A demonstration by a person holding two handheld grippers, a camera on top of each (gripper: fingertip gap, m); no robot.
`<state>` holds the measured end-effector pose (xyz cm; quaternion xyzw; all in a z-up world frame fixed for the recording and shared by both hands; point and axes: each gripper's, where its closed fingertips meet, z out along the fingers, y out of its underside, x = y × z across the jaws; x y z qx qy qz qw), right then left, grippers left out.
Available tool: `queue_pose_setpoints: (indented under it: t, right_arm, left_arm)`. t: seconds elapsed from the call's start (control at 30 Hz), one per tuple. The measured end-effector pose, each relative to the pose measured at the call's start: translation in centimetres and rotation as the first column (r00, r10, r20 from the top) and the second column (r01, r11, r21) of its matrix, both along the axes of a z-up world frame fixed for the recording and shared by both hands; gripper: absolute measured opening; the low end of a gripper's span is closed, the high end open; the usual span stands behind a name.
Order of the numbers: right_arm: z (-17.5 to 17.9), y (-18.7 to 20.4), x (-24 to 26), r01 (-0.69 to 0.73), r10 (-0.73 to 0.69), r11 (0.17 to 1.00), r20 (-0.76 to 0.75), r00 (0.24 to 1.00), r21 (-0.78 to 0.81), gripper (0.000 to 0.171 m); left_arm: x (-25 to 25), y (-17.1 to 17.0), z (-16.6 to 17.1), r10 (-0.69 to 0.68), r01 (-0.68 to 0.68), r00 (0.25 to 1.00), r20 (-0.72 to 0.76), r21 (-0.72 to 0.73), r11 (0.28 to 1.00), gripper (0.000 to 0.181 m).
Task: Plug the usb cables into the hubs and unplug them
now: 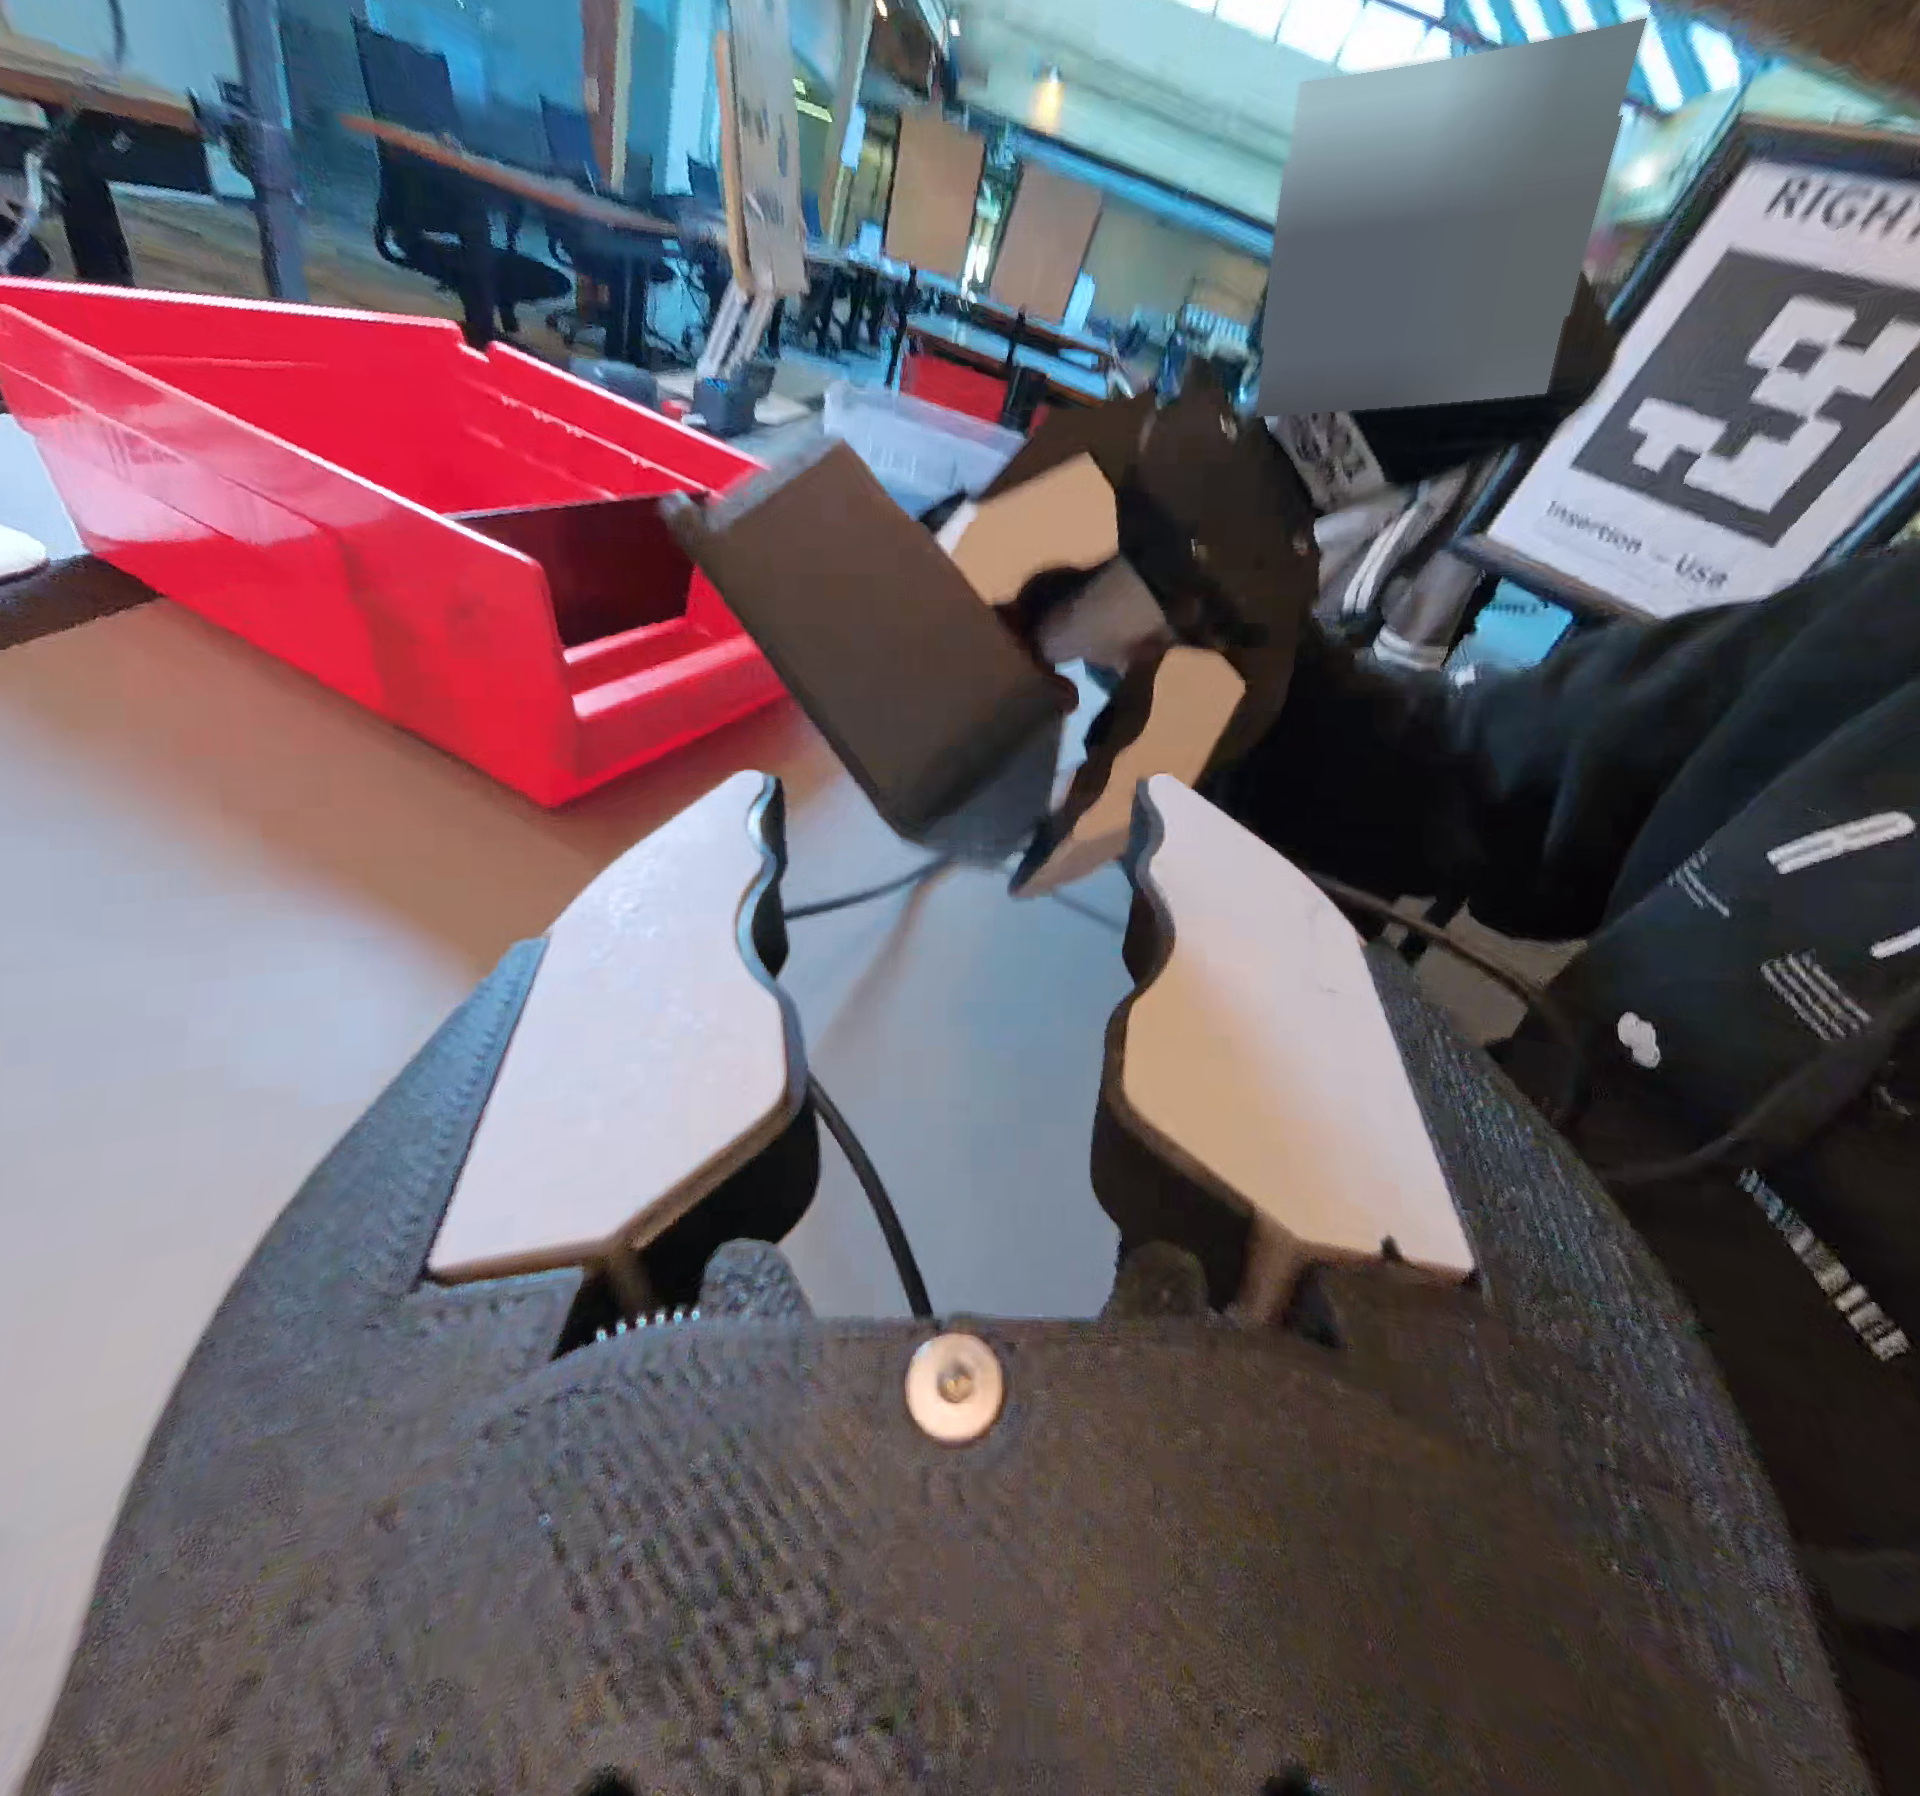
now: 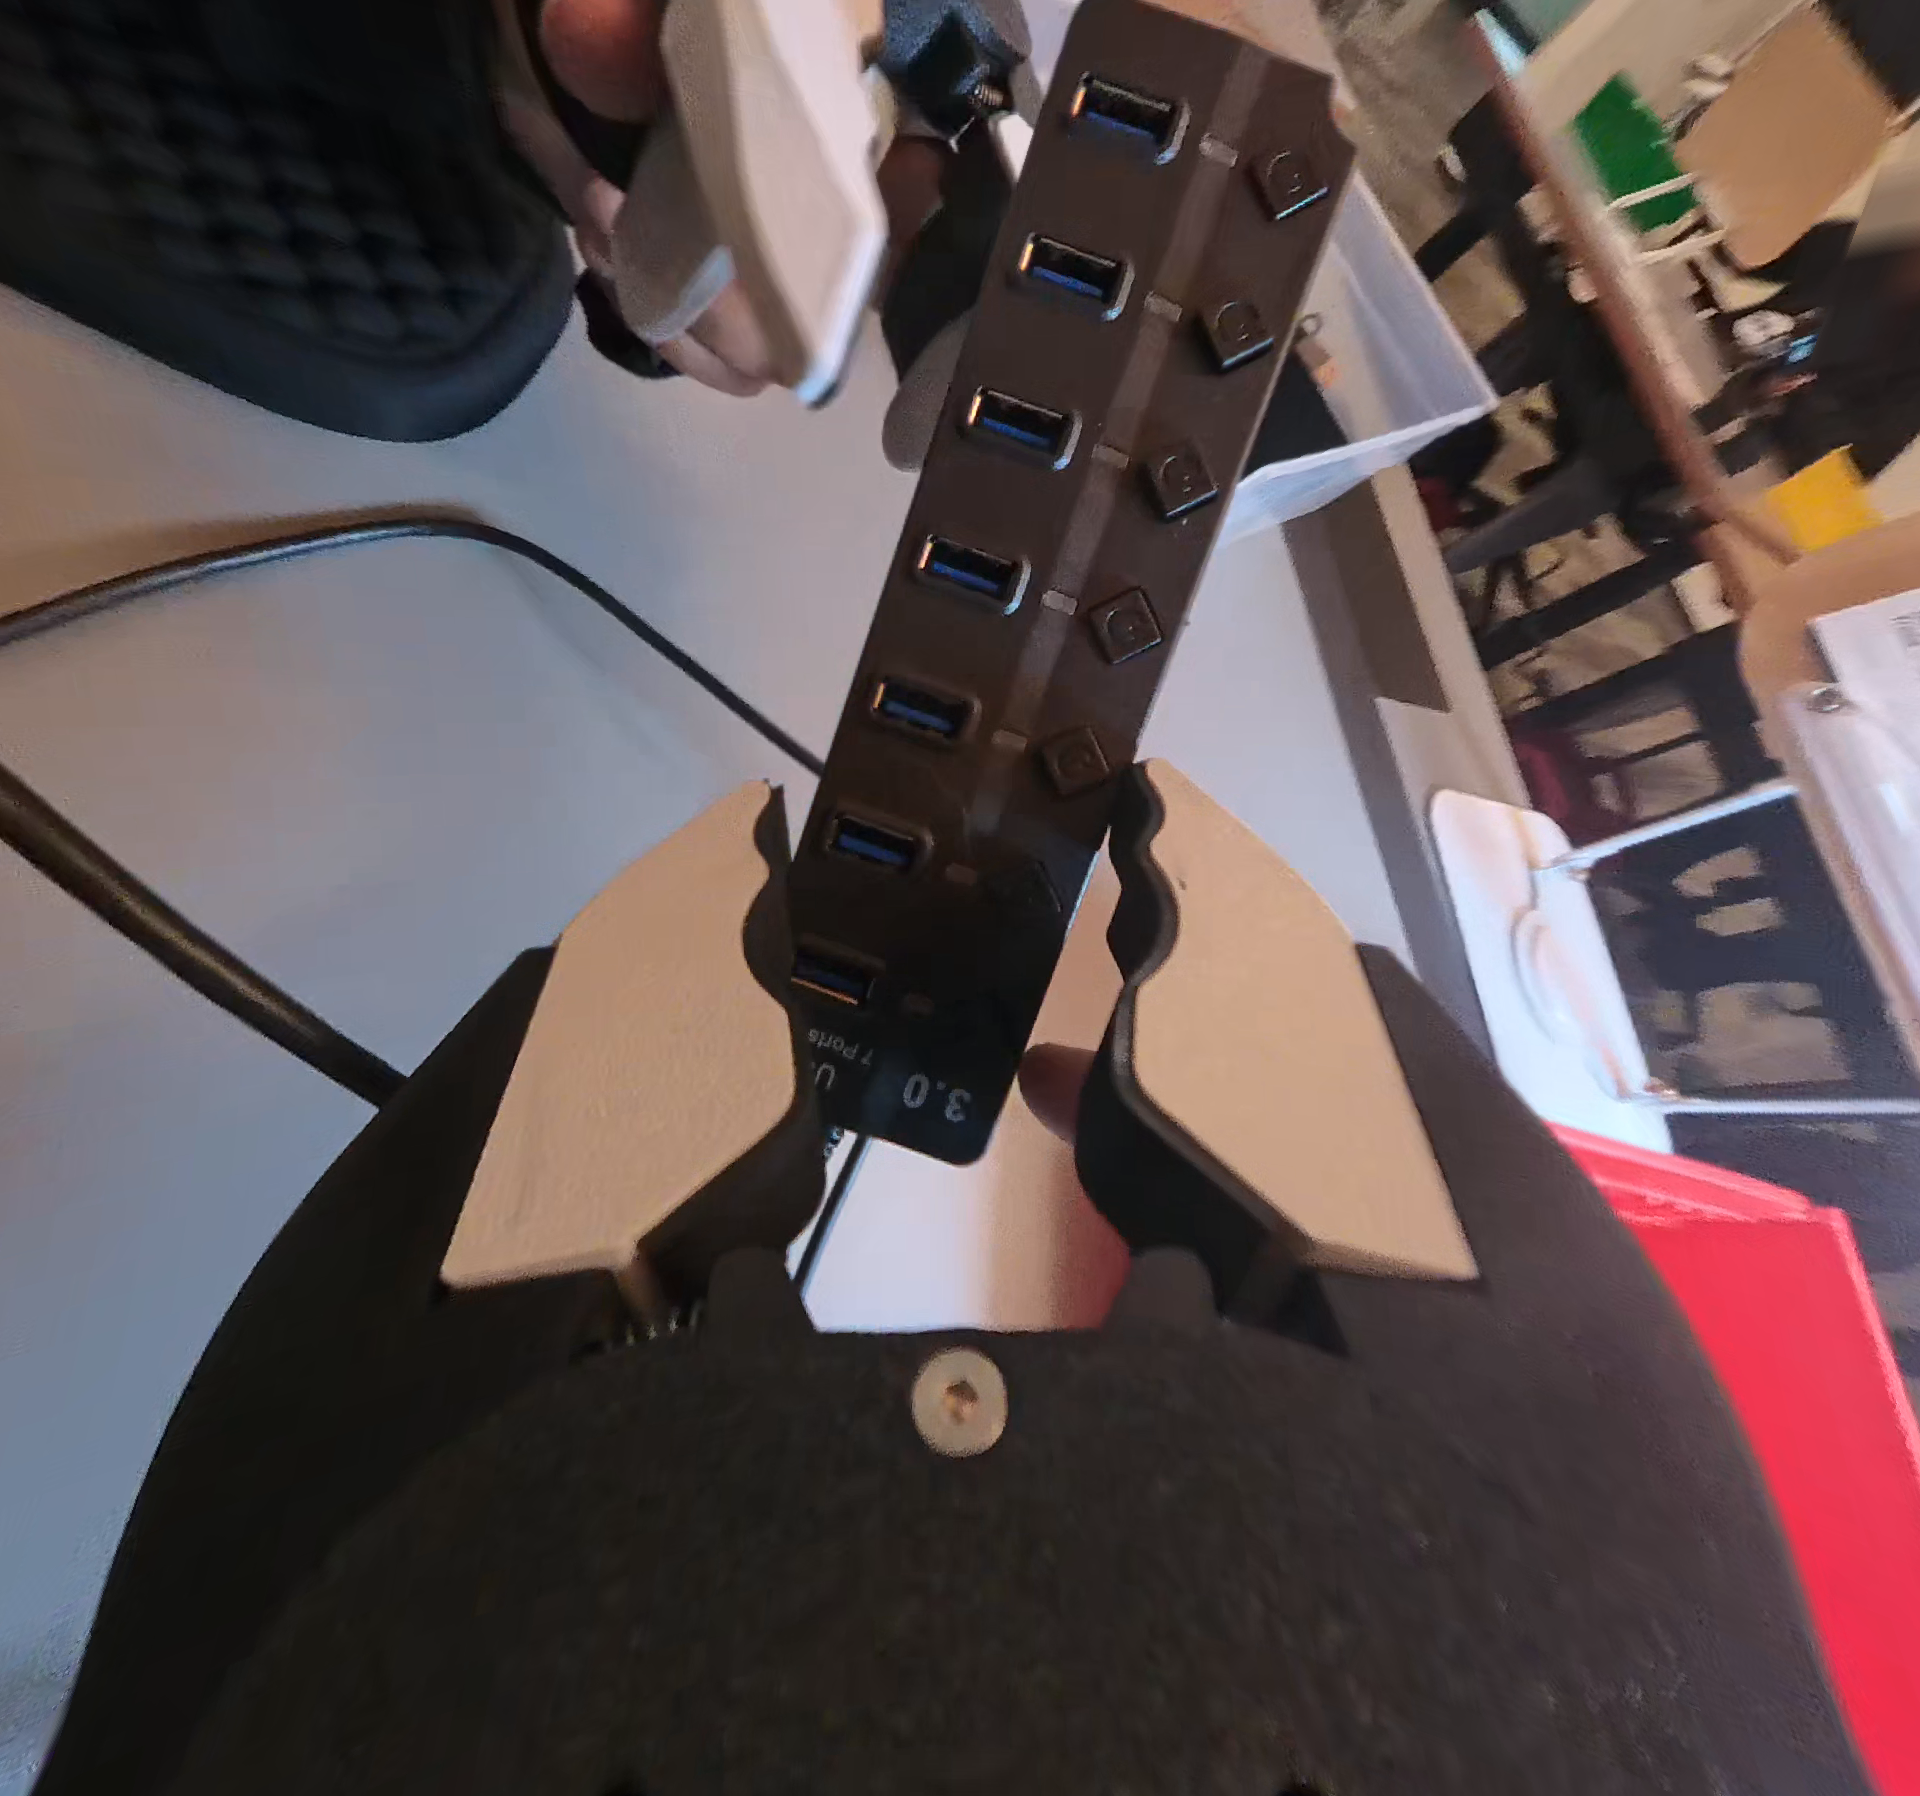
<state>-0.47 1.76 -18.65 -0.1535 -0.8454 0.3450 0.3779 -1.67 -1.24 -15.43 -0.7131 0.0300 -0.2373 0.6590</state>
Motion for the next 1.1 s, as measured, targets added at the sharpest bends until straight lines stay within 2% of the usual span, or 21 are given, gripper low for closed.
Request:
queue_pose_setpoints:
  t: [0.1,0.13,0.2,0.43,0.53,0.63,0.7,0.77,0.83,0.93,1.1]
  right_arm:
    - [-0.4,-0.5,-0.7,0.034,-0.028,0.997,-0.096,0.995,0.063,0.059]
    - [-0.5,-0.5,-1.0,0.053,-0.041,0.994,-0.128,0.991,0.090,0.059]
    - [-0.5,-0.3,-1.5,0.089,-0.063,0.987,-0.192,0.979,0.131,0.059]
    - [2.4,-0.4,-1.2,0.060,-0.068,0.998,-0.312,0.947,-0.036,0.055]
    - [4.0,0.0,-0.7,0.018,-0.071,0.984,-0.300,0.951,-0.176,0.063]
    - [5.2,1.4,-0.2,-0.028,-0.062,0.940,-0.251,0.966,-0.341,0.056]
    - [5.2,2.3,0.1,-0.052,-0.010,0.878,-0.126,0.992,-0.476,0.055]
    - [4.4,2.7,0.7,-0.065,0.106,0.800,0.033,0.994,-0.597,0.054]
    - [3.7,2.3,1.9,-0.082,0.273,0.699,0.160,0.949,-0.710,0.053]
    - [3.2,0.8,3.9,-0.084,0.527,0.543,0.261,0.809,-0.836,0.053]
    - [2.5,-3.3,6.9,-0.099,0.757,0.439,0.308,0.577,-0.893,0.063]
  left_arm:
    - [-0.2,0.0,-0.2,0.035,-0.034,0.998,-0.047,0.009,0.999,0.054]
    - [-0.5,0.1,-0.3,0.062,-0.062,0.996,-0.061,0.001,0.998,0.041]
    - [-1.0,0.2,-0.7,0.089,-0.091,0.994,-0.061,-0.035,0.995,0.034]
    - [-1.8,-0.7,1.4,0.049,-0.057,0.989,0.137,0.051,0.997,0.030]
    - [-1.8,-0.9,1.9,0.023,-0.038,0.981,0.192,0.076,0.996,0.030]
    - [-2.1,-1.4,2.6,-0.008,-0.021,0.970,0.242,0.115,0.993,0.029]
    - [-2.3,-2.0,3.2,-0.037,-0.002,0.967,0.253,0.152,0.988,0.029]
    - [-1.9,-2.5,3.6,-0.084,0.044,0.971,0.225,0.180,0.983,0.028]
    - [-1.0,-3.3,3.8,-0.158,0.122,0.974,0.163,0.210,0.970,0.028]
    - [1.2,-4.5,4.2,-0.289,0.261,0.954,0.084,0.251,0.932,0.027]
    - [4.9,-5.0,3.0,-0.421,0.419,0.906,-0.031,0.186,0.889,0.027]
